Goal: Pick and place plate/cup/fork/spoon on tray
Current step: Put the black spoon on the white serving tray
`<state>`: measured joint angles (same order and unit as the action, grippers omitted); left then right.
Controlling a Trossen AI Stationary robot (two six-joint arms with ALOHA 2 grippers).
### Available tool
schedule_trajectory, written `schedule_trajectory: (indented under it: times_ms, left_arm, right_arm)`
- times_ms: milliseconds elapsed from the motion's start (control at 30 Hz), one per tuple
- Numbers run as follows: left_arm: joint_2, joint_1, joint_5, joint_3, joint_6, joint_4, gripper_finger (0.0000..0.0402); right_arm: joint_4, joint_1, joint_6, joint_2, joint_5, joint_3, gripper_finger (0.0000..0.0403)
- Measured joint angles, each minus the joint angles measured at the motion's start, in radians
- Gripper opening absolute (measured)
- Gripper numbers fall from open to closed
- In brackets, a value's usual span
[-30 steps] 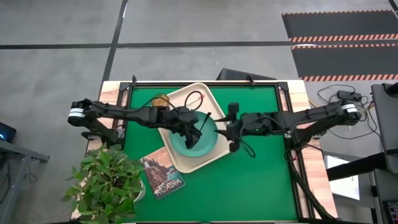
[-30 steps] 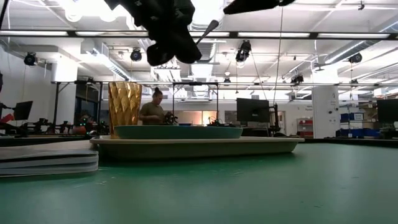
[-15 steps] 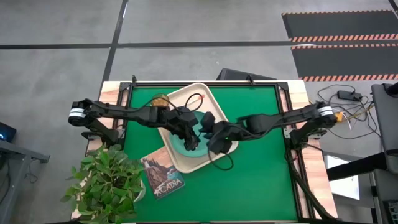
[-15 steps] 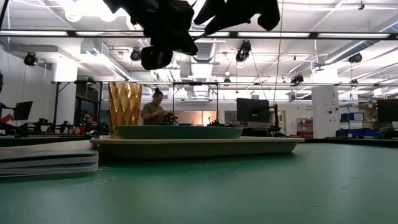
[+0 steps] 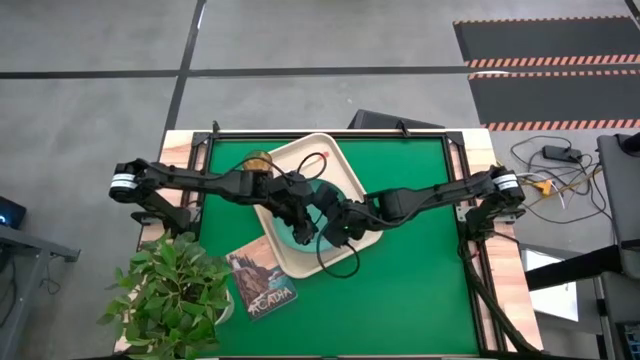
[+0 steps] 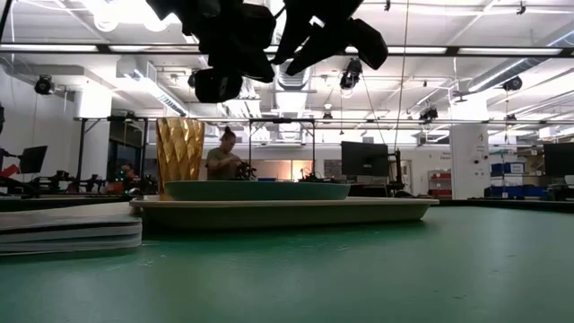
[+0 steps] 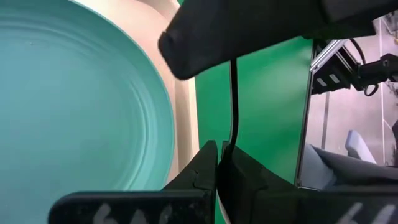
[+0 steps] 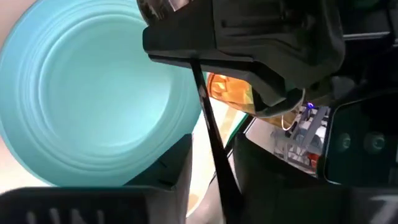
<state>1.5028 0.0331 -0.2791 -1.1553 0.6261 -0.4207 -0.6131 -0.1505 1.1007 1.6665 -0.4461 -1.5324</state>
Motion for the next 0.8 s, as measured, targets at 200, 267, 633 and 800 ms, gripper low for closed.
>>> schedule_trajectory:
  times_ms: [200, 267, 633, 800]
  left_arm:
    - [0.000, 0.003, -0.001, 0.000, -0.008, -0.007, 0.0000]
    - [0.000, 0.005, -0.003, 0.000, -0.010, -0.009, 0.0000]
    - [-0.011, 0.009, -0.001, -0.010, -0.072, -0.006, 0.0043]
    - [-0.031, 0.017, 0.000, -0.010, -0.124, -0.002, 0.0097]
  right_arm:
    - [-0.023, 0.000, 0.010, -0.002, 0.004, 0.000, 0.0028]
    - [-0.038, 0.000, 0.010, -0.001, 0.004, 0.000, 0.0017]
    - [-0.055, 0.000, -0.038, -0.002, 0.001, 0.000, 0.0014]
    - [-0.101, 0.000, -0.094, -0.002, 0.005, 0.000, 0.0013]
